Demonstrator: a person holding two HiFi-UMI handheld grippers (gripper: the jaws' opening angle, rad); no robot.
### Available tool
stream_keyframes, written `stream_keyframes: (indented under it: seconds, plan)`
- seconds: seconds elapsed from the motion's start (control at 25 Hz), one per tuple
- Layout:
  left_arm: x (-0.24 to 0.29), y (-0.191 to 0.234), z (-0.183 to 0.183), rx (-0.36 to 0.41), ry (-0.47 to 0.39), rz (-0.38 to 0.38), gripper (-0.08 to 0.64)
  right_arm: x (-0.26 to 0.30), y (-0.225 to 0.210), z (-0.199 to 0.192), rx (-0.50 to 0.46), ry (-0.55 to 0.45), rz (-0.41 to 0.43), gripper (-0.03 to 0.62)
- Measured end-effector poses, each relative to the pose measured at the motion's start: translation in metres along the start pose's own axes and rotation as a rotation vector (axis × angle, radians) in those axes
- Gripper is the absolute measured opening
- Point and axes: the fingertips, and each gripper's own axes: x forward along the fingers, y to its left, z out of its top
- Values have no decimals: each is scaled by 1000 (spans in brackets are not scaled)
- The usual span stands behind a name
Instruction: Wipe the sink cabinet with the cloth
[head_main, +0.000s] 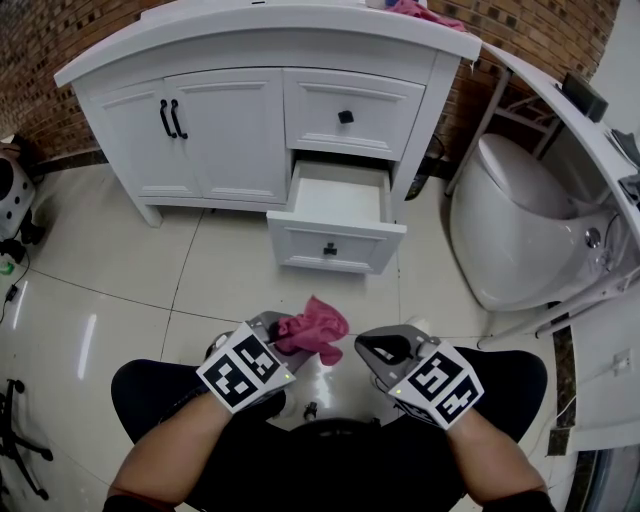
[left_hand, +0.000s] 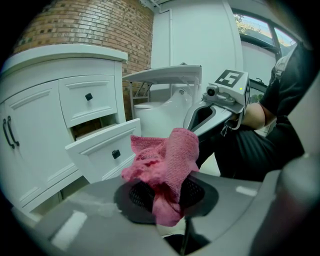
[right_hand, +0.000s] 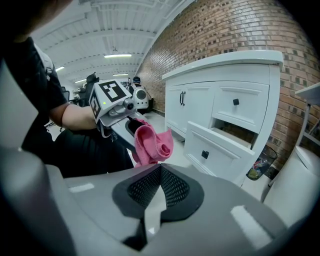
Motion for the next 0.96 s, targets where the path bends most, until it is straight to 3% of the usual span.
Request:
stream_keyframes:
  seconds: [0.96]
  plan:
    - [-2,4,0,-5,-7,16,98,0,-2,0,-4,1,-14,6]
